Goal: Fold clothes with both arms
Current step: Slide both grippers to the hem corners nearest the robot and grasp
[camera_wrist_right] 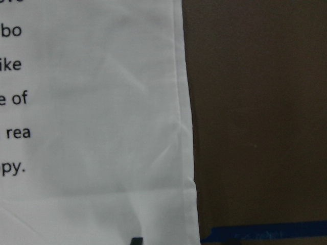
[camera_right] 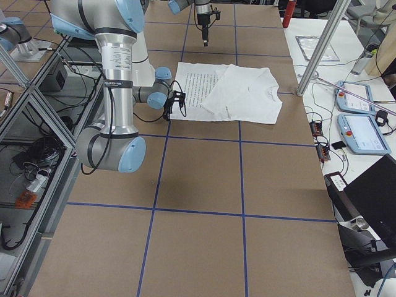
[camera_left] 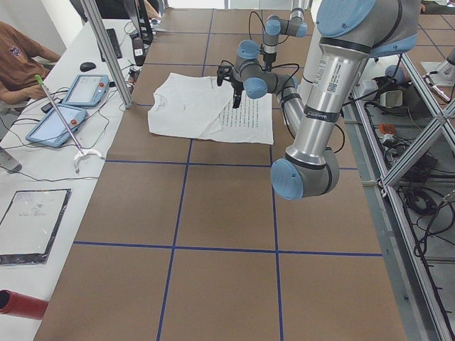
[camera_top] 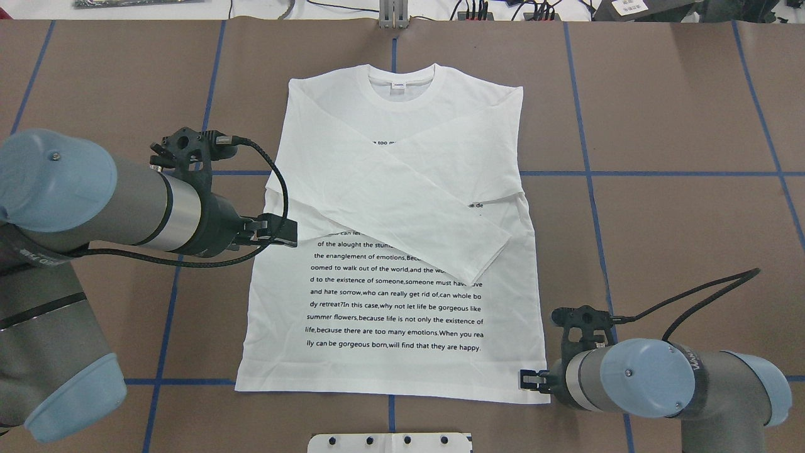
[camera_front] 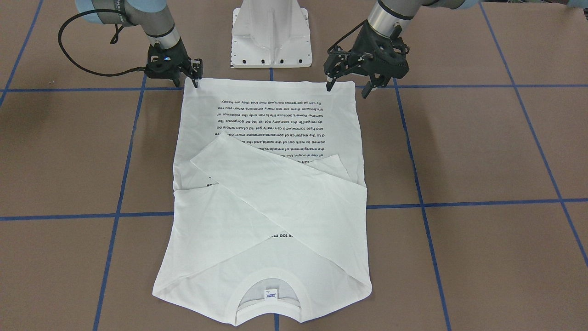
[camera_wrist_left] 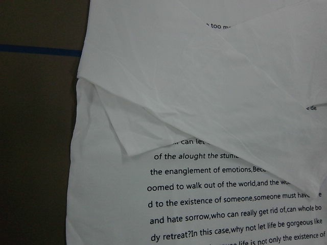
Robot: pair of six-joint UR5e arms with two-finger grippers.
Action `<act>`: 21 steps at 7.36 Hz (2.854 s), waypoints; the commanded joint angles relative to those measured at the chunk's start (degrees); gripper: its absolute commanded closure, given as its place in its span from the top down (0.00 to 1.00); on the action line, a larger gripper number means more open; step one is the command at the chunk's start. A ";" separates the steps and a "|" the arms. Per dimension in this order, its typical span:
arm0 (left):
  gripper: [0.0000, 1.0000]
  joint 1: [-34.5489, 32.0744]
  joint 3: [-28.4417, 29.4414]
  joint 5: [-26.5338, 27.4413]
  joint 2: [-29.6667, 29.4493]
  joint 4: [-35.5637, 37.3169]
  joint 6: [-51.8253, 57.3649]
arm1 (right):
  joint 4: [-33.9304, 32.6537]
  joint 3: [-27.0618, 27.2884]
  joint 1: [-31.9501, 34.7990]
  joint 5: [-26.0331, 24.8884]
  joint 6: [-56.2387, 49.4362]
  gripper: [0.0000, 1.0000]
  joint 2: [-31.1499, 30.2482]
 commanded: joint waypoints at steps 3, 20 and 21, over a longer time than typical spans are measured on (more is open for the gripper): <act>0.99 -0.04 0.02 0.00 -0.07 0.00 0.00 | 0.00 -0.40 -0.12 0.50 0.00 0.48 0.15; 0.85 21.40 5.38 13.71 15.66 -10.81 -21.62 | -0.18 5.22 2.34 0.77 3.25 0.00 0.06; 0.82 21.58 5.21 13.71 15.66 -10.37 -21.62 | -0.18 5.31 2.60 0.77 3.25 0.00 0.06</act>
